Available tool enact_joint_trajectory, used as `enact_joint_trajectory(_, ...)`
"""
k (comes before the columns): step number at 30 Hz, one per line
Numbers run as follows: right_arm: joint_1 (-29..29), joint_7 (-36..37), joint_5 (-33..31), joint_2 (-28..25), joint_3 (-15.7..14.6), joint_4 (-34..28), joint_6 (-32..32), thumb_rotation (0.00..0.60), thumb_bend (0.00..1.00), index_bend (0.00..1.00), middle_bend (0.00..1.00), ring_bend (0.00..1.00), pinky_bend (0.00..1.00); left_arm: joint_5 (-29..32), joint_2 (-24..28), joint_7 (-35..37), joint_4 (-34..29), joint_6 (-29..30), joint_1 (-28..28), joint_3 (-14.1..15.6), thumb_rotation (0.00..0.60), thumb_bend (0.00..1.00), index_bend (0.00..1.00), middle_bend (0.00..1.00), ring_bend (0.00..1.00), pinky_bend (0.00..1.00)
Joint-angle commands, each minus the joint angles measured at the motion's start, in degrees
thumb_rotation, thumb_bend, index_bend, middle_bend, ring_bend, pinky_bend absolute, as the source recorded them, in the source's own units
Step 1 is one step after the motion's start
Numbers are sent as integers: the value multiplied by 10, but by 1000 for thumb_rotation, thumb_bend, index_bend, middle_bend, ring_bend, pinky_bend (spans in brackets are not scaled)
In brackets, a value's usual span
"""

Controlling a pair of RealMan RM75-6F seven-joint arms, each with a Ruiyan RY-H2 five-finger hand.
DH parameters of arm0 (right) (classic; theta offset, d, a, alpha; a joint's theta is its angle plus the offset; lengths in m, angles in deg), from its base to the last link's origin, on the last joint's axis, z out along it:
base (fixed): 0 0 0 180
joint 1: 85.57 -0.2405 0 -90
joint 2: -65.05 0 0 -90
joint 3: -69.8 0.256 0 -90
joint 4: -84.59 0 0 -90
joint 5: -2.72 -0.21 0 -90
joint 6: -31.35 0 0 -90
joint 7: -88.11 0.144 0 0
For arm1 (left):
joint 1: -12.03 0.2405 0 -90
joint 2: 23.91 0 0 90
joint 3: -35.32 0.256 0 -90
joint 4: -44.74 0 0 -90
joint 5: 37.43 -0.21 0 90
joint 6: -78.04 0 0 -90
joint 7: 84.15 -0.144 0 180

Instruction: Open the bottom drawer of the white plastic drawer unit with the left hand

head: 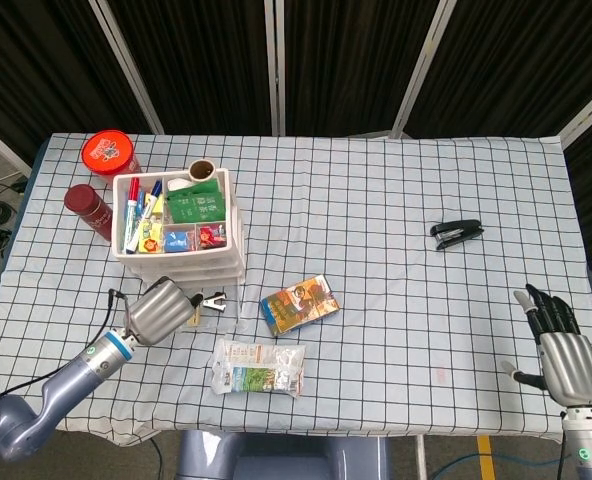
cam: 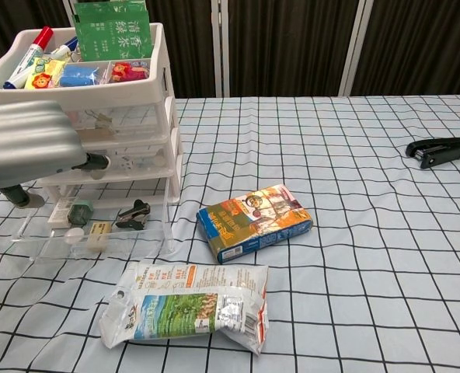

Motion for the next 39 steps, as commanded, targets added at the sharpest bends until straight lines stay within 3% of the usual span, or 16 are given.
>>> enact_joint_trajectory(1,-1,1,-8,1,4,3,3,600,30,0,0,0,0,-12,-13,11,17,-13,-11,2,600,42,440,1000,988,862)
enact_joint_trajectory(22,-14,-1,-67,10,29,28,34,600,30,0,0,0,0,-96,-74,168,151,-44,-67,27,600,51,522,1000,991,863)
enact_joint_trajectory(26,-15,-2,-72,11,32,29,36,600,30,0,0,0,0,-98,-87,178,169,-53,-70,32,600,74,481,1000,991,864)
enact_joint_trajectory(39,-15,6,-83,10,39,34,37,600,30,0,0,0,0,-115,-99,204,201,-60,-82,46,600,77,488,1000,991,864)
